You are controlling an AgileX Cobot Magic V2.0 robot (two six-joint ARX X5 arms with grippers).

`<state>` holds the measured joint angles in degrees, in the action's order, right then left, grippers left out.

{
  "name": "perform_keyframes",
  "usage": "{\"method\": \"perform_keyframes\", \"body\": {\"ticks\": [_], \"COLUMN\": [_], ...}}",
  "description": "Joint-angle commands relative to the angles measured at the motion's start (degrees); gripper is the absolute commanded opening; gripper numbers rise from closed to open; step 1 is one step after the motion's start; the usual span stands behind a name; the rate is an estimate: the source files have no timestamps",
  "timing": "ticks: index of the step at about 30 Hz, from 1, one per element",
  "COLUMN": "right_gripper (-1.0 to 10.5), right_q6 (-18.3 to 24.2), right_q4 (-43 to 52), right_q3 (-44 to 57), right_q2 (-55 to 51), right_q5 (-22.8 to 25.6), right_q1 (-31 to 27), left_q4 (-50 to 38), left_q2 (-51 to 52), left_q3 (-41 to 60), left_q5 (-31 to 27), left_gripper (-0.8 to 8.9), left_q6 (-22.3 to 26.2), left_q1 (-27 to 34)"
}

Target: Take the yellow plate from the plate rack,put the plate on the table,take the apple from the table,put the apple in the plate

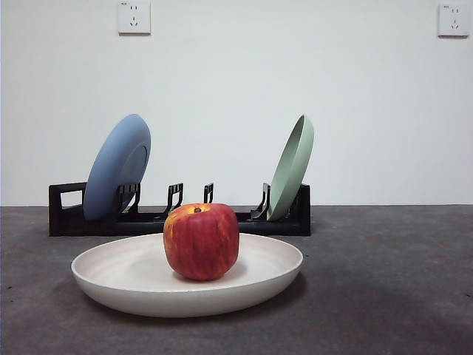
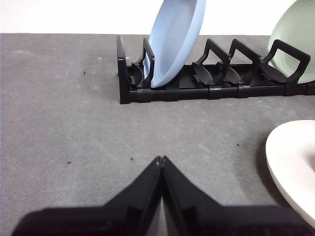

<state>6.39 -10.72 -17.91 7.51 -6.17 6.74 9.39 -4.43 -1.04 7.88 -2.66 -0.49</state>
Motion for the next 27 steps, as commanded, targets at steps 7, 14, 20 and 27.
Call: {"method": "perform_keyframes", "body": {"ticks": [7,14,20,27], "right_gripper": [0.0,0.0,0.0,0.0], "right_q6": [-6.86,-8.44,-9.88,-9.84], "right_q4": [1.22,1.22,0.66,0.61], "right_q3": [13.07,17.11,17.09,17.09], "right_q2": [-7.06,-7.06,-7.06,-7.06], "right_q5": [1.7,1.68,1.7,1.77], "right_q1": [-0.09,-0.09,-0.07,-0.09], "left_q4": [-0.26,-0.28,-0.26,-0.26], "left_q2": [-0.09,-0.09,-0.09,-0.09], "left_q3": [0.59,0.59,0.59,0.59], "left_q5": [-0.02,-0.02,-0.02,-0.02], "left_gripper": [-0.03,-0.03,-0.03,-0.03], "left_q6": [-0.28,-0.28,-0.28,-0.28], "left_q1": [0.17,0.17,0.17,0.17]}}
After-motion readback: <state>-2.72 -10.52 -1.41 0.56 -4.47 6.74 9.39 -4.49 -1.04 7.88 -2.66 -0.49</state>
